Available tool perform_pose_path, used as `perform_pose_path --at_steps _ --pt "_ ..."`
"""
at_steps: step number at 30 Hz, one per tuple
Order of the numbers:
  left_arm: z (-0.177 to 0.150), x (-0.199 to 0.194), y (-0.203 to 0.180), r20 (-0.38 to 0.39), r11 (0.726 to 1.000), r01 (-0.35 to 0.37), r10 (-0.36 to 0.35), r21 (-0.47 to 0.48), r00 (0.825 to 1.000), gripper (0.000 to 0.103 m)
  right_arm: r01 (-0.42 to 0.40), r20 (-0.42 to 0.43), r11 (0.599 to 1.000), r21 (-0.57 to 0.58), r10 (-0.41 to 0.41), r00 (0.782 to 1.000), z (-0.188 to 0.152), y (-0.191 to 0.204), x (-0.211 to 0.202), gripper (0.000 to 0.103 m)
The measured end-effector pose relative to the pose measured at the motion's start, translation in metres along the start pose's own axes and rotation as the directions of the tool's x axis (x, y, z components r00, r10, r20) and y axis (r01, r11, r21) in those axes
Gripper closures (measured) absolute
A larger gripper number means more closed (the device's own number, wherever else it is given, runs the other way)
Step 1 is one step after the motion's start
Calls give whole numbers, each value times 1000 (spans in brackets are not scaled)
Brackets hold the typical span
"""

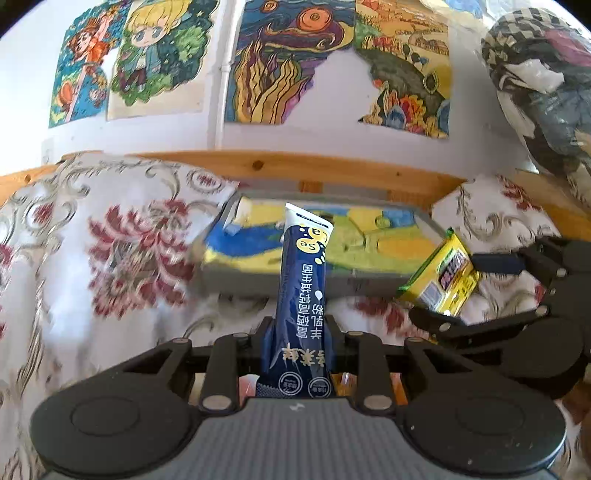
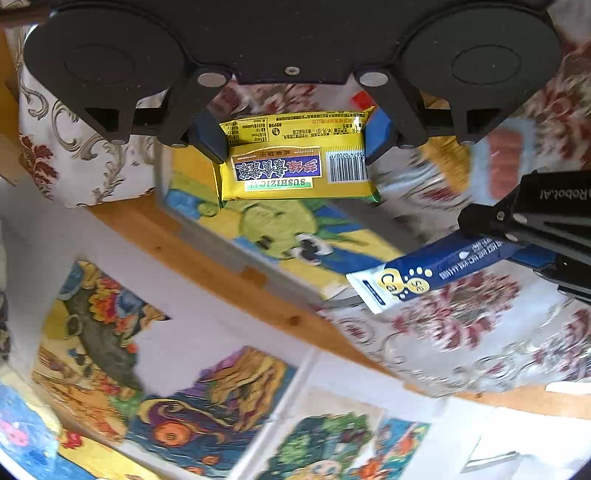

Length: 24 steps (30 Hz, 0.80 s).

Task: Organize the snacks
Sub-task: 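Carry both packs over the grey tray and lower them inside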

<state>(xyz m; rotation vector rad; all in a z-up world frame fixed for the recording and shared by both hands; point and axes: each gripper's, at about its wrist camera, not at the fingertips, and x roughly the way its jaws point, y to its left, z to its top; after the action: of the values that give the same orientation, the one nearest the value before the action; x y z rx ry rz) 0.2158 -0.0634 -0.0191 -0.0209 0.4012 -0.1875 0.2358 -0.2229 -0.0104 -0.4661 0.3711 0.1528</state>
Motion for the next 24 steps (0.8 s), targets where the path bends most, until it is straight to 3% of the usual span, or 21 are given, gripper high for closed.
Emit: perform_pose_path --at_steps 10,17,24 --pt "57 74 -19 -1 999 11 -11 -52 1000 74 74 29 984 160 -79 996 6 -44 49 25" --pt "68 124 -21 -67 994 -4 -3 -111 998 74 83 16 970 231 -89 996 4 -68 77 25" --pt "69 155 -28 -144 992 -23 5 -124 990 74 79 -49 945 316 -67 997 -9 -82 97 25"
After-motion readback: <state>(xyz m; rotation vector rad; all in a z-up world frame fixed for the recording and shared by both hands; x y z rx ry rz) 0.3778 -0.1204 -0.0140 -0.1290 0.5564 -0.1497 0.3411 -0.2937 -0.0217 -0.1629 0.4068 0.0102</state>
